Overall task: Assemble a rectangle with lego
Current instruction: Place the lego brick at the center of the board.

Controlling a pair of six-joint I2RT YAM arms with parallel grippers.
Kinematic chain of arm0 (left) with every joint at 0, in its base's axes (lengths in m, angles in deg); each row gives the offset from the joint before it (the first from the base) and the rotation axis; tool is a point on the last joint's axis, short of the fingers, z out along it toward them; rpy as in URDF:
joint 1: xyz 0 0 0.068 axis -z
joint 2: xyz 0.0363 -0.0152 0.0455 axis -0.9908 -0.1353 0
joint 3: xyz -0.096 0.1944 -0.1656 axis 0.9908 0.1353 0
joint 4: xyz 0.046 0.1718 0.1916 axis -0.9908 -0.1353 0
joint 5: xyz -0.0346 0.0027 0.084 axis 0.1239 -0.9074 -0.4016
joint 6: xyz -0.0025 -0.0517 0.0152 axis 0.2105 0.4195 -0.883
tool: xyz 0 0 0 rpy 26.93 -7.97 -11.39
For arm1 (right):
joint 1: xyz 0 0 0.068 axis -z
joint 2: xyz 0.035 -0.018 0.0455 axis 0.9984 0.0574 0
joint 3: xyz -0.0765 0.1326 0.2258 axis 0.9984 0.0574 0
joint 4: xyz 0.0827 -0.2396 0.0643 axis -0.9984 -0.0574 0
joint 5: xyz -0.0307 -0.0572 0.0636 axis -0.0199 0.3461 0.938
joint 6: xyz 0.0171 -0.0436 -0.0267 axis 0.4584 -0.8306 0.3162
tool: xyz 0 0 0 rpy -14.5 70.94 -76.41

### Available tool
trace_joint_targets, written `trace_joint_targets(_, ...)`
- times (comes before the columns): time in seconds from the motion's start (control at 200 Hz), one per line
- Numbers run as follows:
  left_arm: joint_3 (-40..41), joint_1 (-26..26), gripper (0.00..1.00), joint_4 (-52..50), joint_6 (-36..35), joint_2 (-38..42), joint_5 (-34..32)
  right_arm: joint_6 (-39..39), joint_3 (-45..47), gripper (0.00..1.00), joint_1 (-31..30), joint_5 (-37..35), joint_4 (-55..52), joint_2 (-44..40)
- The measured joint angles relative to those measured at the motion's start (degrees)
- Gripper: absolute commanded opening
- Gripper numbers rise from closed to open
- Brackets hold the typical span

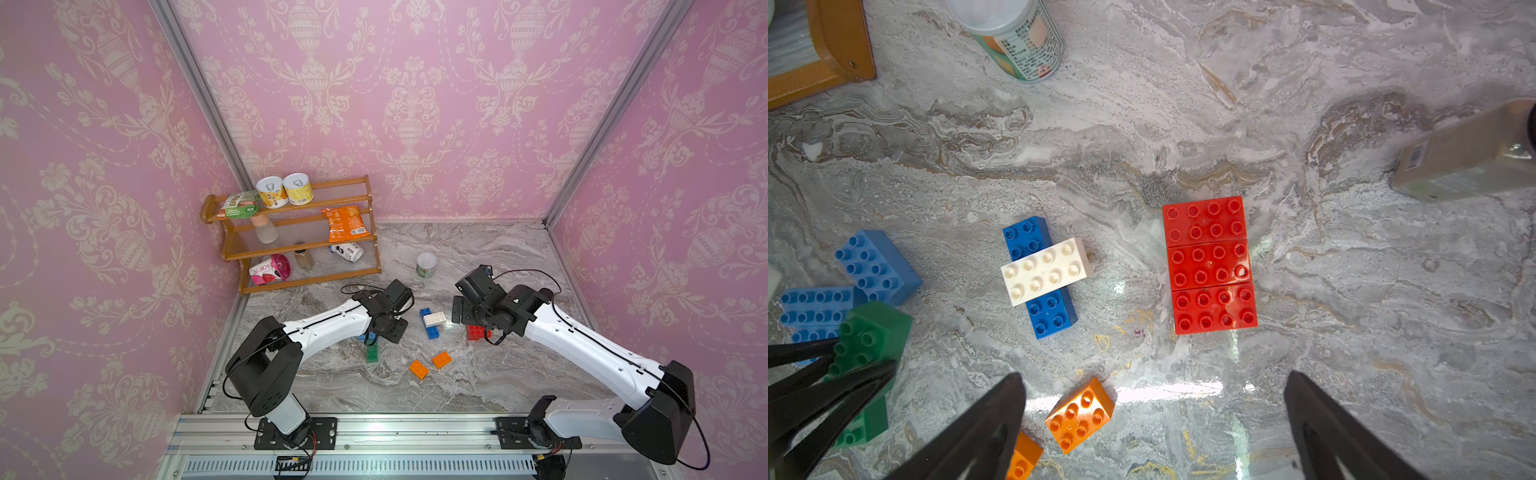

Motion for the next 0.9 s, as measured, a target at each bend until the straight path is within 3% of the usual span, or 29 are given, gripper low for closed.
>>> trace_joint_targets(0.25,-0.63,2.75,0.09,-0.17,-3.26,-5.49,-1.49,0.33,0.63,1.00,0.02,0.02,0.09,-0.02)
trace_joint_targets(0.415,-1.84,3.63,0.28,-0.57,-4.26,-7.34,-2.40,0.33,0.81,1.00,0.04,0.07,0.50,-0.02)
trace_joint_targets(0.57,-2.25,3.72,0.51,-0.46,-4.33,-7.41,-2.56,0.31,1.53,1.00,0.04,0.20,1.31,-0.09)
trace_joint_targets(0.7,-2.23,3.93,0.64,-0.83,-4.57,-5.57,-3.63,0.31,1.77,1.00,0.04,0.28,1.90,-0.17)
trace_joint_targets(0.9,-1.11,3.93,0.71,-1.03,-3.21,3.19,-5.46,-0.26,1.77,0.99,0.04,2.19,3.39,-0.17)
